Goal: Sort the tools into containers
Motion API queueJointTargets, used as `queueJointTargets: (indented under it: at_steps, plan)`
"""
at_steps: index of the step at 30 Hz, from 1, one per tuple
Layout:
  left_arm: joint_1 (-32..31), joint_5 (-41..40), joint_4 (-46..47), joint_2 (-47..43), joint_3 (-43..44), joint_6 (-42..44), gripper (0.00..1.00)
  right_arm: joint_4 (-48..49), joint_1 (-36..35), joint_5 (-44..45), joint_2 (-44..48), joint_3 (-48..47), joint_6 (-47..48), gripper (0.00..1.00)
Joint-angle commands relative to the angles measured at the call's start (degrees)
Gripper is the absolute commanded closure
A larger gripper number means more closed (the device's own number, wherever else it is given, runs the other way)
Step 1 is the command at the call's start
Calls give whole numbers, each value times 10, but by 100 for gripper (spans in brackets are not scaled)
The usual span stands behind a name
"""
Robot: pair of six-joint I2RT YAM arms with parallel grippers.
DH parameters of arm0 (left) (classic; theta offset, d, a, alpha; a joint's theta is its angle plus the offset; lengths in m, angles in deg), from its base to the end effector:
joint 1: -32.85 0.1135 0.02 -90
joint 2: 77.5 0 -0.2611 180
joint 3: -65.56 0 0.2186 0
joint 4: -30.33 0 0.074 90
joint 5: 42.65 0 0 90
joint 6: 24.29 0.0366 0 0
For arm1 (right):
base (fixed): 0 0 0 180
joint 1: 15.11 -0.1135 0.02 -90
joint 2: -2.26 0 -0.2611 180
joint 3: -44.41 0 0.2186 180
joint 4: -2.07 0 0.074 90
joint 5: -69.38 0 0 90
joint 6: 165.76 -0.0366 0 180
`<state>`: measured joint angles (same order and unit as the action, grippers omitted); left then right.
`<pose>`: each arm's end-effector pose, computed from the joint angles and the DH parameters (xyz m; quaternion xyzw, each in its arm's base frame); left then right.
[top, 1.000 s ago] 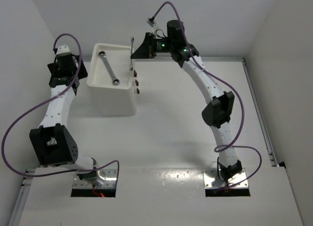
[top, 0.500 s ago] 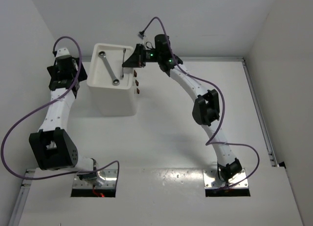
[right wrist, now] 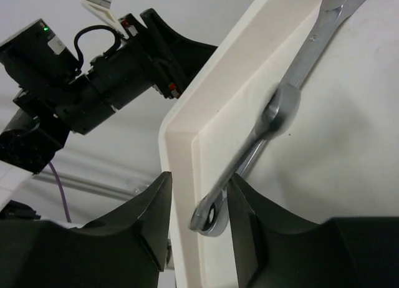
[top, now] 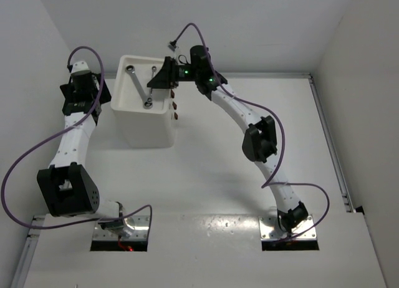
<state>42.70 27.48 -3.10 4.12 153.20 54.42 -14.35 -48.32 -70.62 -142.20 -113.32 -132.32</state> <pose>0.2891 0.0628 0.3448 -0.2425 0.8110 0.1410 0.5135 0.4386 0.3206 0.3101 -0.1513 0.7034 0.6571 0.2248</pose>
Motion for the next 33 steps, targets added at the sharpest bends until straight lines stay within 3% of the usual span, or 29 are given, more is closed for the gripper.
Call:
queueJointTargets:
  at_steps: [1, 6, 11, 14, 15, 18, 27, 30, 31, 33]
  plan:
    - [-5, 19, 8, -23, -3, -15, 0, 25, -1, 6, -4, -22, 4, 59]
    - [-5, 25, 8, -23, -3, -15, 0, 25, -1, 6, -4, -22, 9, 52]
    - [-5, 25, 8, -28, -9, -15, 0, 9, -1, 19, -4, -22, 22, 52]
    - [-5, 25, 8, -28, -9, -15, 0, -1, 4, 56, -4, -16, 33, 65]
    - [-5, 25, 8, -28, -9, -15, 0, -1, 10, 74, -4, -16, 33, 75]
    - [-5, 25, 8, -28, -14, -15, 0, 7, 16, 107, -4, -22, 56, 90]
    - [-5, 25, 8, -28, -14, -15, 0, 8, 27, 159, -26, -30, 86, 97]
    - [-5, 30, 8, -28, -14, -15, 0, 8, 27, 154, -26, -30, 92, 75]
    - [-5, 30, 8, -28, -14, -15, 0, 8, 27, 148, -26, -30, 92, 53]
    - [-5, 30, 8, -22, -14, -21, 0, 8, 27, 123, -21, -30, 92, 43]
